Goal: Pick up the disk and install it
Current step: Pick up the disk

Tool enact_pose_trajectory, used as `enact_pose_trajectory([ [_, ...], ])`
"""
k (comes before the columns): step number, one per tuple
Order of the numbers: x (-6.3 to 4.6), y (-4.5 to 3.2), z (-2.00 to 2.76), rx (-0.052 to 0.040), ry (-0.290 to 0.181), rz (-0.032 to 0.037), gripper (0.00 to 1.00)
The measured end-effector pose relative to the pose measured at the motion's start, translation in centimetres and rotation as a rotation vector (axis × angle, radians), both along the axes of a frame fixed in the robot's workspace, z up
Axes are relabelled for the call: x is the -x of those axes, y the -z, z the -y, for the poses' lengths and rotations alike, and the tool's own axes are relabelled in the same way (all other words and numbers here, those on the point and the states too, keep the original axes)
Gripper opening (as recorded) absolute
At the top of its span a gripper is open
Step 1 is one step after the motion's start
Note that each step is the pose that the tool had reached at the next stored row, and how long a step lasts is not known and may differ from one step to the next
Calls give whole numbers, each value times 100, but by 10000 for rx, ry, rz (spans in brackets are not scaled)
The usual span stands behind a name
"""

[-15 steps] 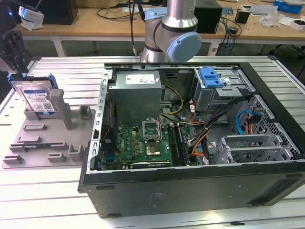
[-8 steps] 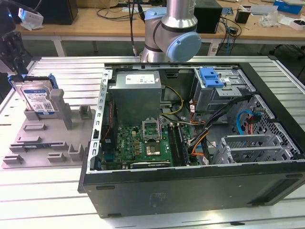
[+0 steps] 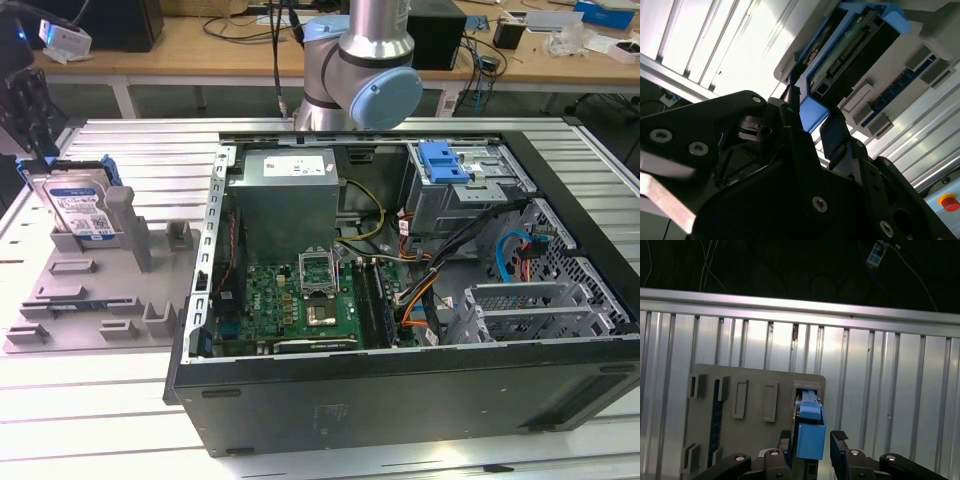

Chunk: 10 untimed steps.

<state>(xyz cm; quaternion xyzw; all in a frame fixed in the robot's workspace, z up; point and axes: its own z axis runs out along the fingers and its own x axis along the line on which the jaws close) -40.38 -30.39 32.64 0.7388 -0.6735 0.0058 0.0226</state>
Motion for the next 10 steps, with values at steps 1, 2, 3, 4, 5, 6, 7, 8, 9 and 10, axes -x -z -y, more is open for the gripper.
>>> enact_pose_trajectory([
  [1,0,4,0,0,1,3,44],
  [2,0,7,0,-3,1,8,44],
  [3,0,8,0,-1,0,6,44],
  [4,0,8,1,0,0,3,44],
  [5,0,9,1,1,0,2,44],
  [6,0,11,1,1,0,2,44],
  [7,0,13,1,1,1,2,44],
  [8,0,14,1,1,0,2,45],
  [9,0,16,1,0,1,3,51],
  [10,0,18,2,0,0,3,51],
])
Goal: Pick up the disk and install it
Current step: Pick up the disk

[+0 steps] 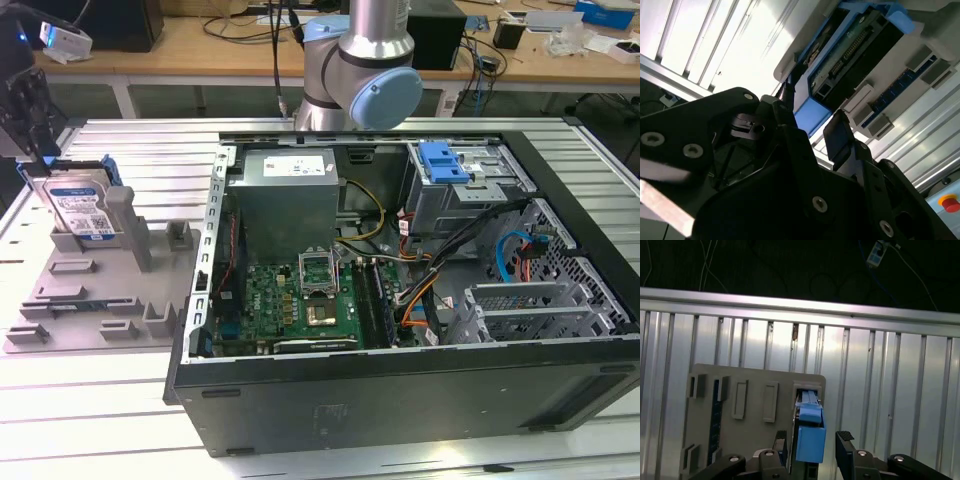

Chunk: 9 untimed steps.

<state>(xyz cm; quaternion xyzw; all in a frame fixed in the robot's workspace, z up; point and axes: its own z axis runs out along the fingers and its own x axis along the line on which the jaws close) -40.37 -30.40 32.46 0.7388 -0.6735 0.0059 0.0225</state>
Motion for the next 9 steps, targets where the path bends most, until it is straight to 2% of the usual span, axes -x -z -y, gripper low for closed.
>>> enact_pose_trajectory([
  [9,0,30,5,0,0,-1,51],
])
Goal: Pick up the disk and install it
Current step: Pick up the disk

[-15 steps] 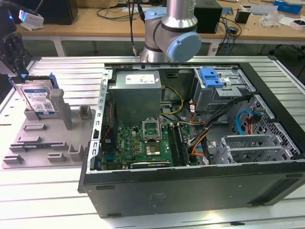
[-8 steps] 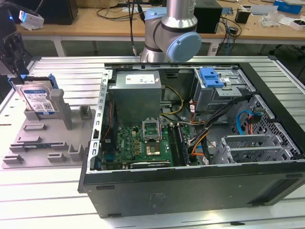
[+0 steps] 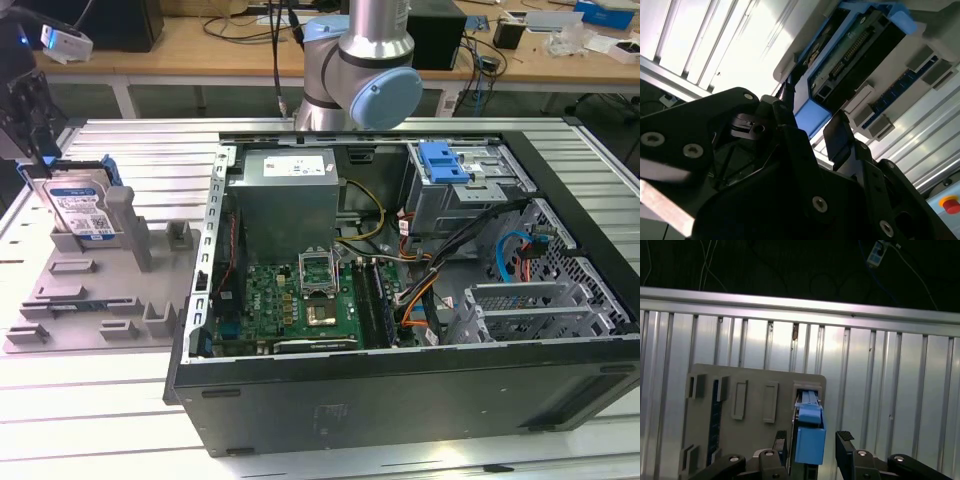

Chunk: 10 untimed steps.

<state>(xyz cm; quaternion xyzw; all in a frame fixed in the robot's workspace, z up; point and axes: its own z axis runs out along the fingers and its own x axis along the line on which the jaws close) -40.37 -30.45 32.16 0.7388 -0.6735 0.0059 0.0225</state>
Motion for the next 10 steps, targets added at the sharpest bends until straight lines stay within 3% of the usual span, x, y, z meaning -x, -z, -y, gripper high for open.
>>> enact_pose_trajectory([
  [10,-1,30,12,0,0,0,51],
])
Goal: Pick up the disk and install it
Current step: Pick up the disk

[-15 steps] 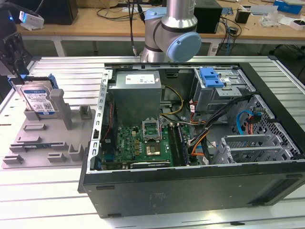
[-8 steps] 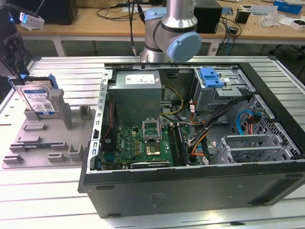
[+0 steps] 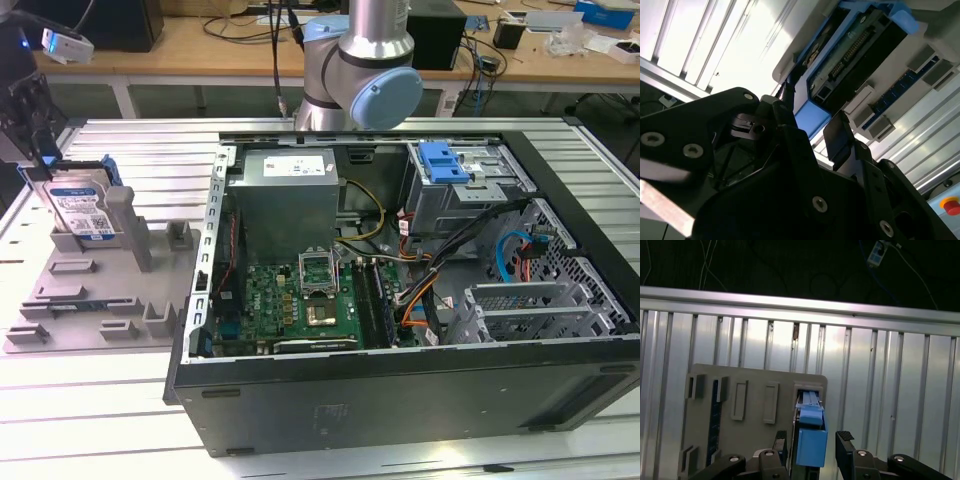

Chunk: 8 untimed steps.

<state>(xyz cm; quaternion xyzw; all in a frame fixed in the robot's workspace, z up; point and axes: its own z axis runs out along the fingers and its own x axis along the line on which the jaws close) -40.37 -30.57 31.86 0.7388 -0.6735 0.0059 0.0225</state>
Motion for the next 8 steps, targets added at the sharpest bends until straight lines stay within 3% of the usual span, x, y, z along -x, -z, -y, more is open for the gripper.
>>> enact_pose_trajectory([
  [8,-5,4,10,-3,1,-1,51],
])
